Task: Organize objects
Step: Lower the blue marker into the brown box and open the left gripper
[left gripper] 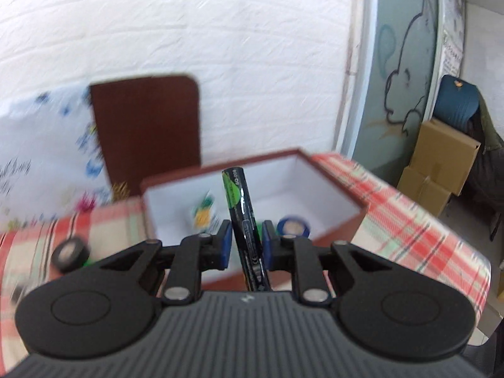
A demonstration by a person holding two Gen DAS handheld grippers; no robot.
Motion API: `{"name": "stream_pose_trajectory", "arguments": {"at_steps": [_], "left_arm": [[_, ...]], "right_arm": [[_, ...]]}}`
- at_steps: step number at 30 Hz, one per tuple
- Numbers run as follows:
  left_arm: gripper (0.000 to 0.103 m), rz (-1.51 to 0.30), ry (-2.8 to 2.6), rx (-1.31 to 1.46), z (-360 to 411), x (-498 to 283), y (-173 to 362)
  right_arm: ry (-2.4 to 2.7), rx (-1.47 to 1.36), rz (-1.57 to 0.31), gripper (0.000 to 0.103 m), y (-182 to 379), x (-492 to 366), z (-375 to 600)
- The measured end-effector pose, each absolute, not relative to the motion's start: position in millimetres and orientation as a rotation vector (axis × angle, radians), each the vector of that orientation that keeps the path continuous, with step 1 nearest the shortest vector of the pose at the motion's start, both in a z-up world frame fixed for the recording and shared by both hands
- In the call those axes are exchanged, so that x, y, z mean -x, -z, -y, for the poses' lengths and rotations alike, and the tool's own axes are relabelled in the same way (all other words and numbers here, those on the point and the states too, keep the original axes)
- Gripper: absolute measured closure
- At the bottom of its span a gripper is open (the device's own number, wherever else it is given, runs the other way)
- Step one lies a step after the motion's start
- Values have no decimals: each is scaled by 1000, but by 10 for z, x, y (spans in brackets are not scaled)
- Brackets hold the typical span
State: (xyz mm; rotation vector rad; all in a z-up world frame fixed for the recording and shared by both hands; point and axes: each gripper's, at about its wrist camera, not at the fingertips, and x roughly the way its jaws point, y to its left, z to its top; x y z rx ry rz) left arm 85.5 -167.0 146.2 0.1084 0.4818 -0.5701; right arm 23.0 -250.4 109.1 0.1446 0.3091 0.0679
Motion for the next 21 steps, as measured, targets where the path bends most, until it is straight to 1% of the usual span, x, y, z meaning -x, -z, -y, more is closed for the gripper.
{"name": "stream_pose_trajectory", "arguments": {"at_steps": [4,7,8,9,10,12,14,18,21], "left_arm": [[81,-461,605,-105,2088,-1181,-1516],[78,-474,596,-128,2394,-1434,-1442],[76,-479,573,-149,2472,-1496,-1386],[76,-492,549,-165,2506,-1551,-1329],[76,-514,534,-171,2500,-1587,-1275],[76,-538,541,-126,2320,-1585,-1222],[76,-523,530,-103,2124,-1502,-1190],[76,-495,508,-85,1683,-1236,-1146],[76,-482,485,-88,1330,-1006,-1082]], "right_arm": [[31,-130,-270,81,-1187,-566,2929],[115,-96,-257,82,-1165,-874,3207],[144,-80,-265,80,-1131,-982,3281],[174,-62,-290,73,-1073,-1103,3359],[203,-55,-311,70,-1011,-1179,3420],[220,-97,-330,70,-917,-1172,3530],[202,-151,-304,70,-876,-1011,3571],[189,-181,-252,69,-816,-649,3461],[164,-226,-259,69,-760,-503,3352]]}}
